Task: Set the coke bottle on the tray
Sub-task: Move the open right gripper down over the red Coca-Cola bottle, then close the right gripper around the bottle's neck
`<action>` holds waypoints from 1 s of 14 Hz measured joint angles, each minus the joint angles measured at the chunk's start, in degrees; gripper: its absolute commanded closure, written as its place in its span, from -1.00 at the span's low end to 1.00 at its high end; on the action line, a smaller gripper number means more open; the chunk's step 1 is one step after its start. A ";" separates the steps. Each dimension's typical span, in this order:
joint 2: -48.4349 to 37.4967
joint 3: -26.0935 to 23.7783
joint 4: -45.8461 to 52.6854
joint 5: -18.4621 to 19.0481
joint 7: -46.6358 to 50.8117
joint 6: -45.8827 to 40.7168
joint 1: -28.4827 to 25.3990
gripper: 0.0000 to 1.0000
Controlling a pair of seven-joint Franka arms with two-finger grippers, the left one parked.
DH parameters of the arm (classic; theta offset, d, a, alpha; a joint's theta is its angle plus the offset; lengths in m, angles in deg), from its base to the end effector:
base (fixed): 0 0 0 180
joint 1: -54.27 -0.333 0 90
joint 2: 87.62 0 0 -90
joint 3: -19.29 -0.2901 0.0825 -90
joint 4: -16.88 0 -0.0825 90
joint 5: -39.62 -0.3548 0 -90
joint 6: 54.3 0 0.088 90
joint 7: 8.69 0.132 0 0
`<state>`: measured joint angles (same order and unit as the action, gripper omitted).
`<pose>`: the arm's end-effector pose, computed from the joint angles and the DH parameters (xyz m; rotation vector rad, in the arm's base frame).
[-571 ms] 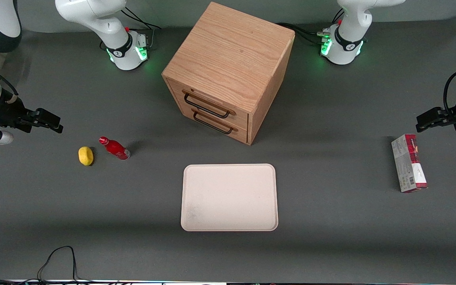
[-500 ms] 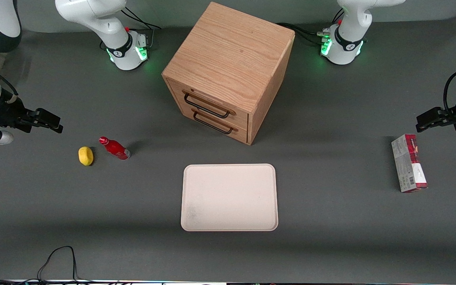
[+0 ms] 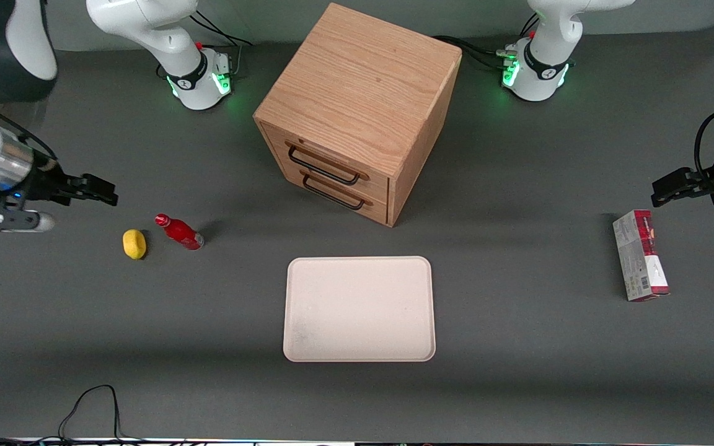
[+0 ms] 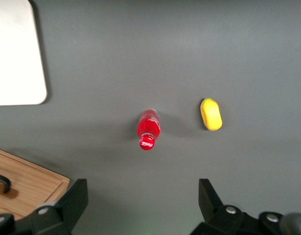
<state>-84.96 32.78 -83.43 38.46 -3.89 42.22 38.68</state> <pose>0.5321 0.0237 0.4793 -3.1333 0.0798 0.1751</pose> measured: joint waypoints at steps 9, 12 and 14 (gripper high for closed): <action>-2.70 -0.27 -30.45 -0.01 -0.79 36.18 -0.02 -1.00; -2.71 -0.33 -35.18 0.00 -0.81 43.05 -0.04 -1.00; -2.70 -0.37 -36.69 -0.01 -0.84 45.41 -0.05 -1.00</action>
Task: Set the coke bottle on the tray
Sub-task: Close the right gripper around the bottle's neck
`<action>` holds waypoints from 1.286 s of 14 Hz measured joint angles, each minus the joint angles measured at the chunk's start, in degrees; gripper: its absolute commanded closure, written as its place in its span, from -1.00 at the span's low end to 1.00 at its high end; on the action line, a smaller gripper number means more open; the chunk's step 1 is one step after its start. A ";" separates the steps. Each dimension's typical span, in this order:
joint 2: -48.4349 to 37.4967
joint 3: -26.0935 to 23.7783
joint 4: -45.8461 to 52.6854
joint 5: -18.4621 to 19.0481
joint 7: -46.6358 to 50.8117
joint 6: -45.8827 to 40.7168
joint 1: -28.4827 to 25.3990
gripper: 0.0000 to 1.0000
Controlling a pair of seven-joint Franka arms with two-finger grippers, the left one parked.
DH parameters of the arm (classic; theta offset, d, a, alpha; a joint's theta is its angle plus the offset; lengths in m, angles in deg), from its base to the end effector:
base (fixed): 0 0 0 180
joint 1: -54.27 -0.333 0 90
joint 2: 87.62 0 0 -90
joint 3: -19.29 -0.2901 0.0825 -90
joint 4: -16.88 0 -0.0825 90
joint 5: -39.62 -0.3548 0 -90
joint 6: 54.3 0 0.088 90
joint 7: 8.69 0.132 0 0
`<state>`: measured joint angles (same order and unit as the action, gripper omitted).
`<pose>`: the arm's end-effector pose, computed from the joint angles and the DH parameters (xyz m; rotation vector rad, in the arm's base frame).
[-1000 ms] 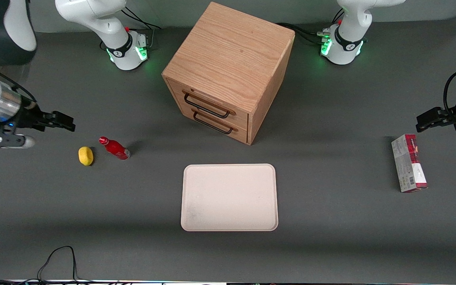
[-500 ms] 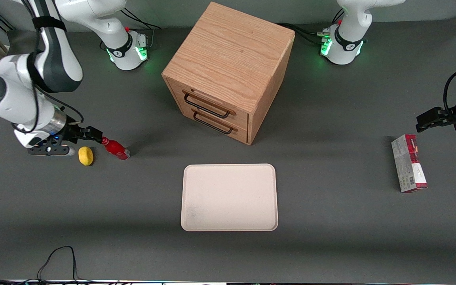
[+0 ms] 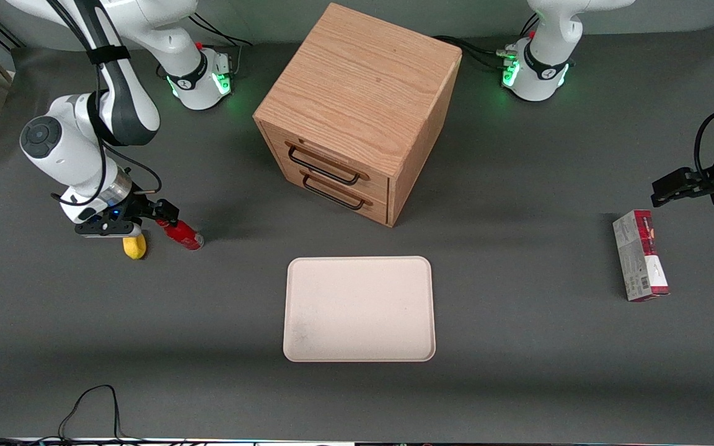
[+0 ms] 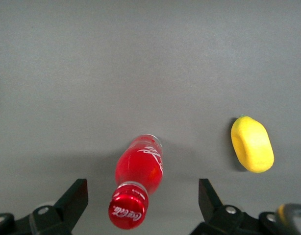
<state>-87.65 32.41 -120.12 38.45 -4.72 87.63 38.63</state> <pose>0.4834 0.0215 0.2962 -3.1198 0.0637 -0.1337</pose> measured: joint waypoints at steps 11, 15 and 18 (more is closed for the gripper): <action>1.03 -0.36 -1.08 -0.05 -0.23 1.97 -0.19 1.00; 1.07 -0.39 -0.98 -0.15 -0.23 1.96 -0.17 1.00; 1.34 -1.40 2.69 -0.29 -0.22 -3.12 -0.10 1.00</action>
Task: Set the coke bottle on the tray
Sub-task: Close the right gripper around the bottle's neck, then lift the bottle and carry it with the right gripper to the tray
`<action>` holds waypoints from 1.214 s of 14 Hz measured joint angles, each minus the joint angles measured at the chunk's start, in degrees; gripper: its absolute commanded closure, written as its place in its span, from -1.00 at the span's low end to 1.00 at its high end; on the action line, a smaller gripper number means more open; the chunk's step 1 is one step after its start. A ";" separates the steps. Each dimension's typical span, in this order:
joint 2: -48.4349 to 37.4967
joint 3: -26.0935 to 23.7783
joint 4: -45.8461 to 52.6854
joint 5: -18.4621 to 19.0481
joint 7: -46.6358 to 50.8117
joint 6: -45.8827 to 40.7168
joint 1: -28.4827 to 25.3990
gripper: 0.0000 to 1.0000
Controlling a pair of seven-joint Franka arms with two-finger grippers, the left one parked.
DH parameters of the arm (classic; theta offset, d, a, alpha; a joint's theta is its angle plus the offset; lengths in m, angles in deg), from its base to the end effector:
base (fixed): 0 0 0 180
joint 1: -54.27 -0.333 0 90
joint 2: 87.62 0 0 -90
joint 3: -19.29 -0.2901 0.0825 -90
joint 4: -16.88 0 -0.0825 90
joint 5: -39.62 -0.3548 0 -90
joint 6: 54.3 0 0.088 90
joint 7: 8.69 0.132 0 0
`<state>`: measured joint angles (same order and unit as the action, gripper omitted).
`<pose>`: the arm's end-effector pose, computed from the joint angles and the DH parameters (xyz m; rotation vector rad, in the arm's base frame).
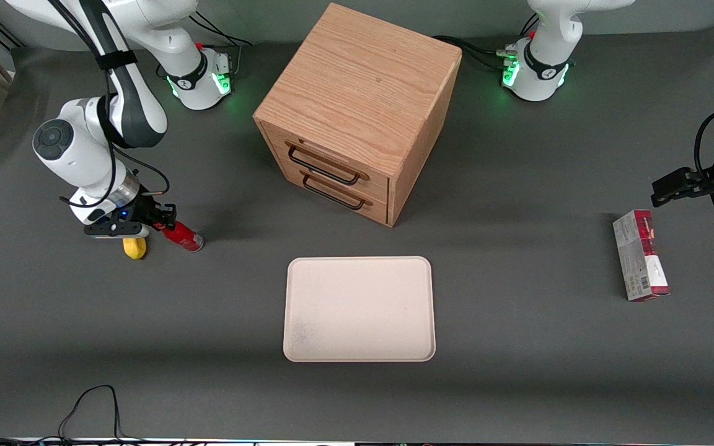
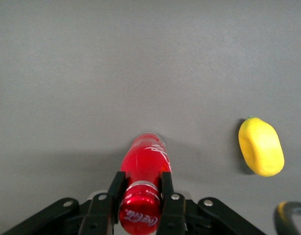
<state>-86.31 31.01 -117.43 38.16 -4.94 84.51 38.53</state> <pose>0.4902 0.0348 0.2986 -3.1239 0.0216 -0.0863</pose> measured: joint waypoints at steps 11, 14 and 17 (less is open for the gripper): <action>15.19 -3.30 53.18 -0.54 6.40 -43.16 0.72 1.00; 21.87 -11.56 63.21 -0.32 17.44 -43.93 1.91 1.00; 31.24 -23.44 72.54 7.30 34.11 -41.61 2.08 1.00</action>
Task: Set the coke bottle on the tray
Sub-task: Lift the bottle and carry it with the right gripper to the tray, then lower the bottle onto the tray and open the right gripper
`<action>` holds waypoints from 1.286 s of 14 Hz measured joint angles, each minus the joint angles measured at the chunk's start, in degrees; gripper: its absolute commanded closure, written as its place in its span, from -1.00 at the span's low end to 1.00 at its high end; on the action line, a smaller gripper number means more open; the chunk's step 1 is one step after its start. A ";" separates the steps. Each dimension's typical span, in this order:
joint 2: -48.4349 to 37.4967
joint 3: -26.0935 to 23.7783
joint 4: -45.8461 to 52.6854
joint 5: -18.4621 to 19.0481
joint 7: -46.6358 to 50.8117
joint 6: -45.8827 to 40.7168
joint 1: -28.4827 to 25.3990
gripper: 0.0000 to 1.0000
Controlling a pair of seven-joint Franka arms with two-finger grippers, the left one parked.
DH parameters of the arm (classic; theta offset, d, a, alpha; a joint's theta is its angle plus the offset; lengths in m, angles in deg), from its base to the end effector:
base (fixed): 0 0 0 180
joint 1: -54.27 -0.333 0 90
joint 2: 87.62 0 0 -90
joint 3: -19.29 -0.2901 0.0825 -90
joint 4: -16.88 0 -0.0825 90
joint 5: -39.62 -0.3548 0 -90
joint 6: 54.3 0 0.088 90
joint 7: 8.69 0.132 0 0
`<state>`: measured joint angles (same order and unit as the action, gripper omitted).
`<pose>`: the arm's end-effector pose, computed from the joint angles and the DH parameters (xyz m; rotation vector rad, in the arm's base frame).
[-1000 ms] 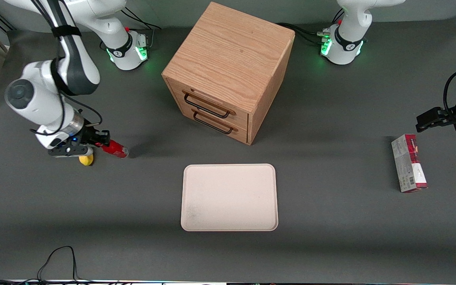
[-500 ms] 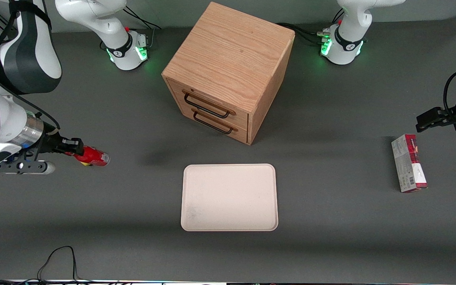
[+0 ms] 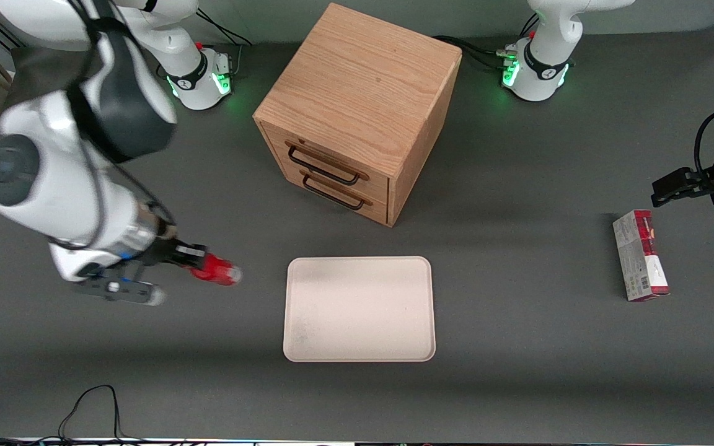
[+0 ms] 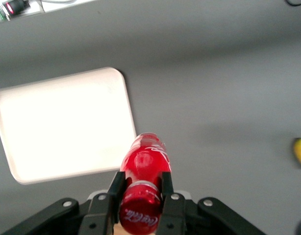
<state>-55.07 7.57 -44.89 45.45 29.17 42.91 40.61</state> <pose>0.6330 0.2469 0.4662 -3.0800 0.3758 -0.0740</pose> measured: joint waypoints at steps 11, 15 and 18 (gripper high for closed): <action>19.63 -8.01 5.54 12.66 10.57 20.02 0.18 1.00; 22.54 -8.10 5.73 15.79 10.56 22.32 -0.01 -0.35; 22.54 -8.11 5.63 16.19 10.56 23.08 -0.12 -1.00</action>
<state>-32.53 -0.54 -39.26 61.64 39.73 65.98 40.49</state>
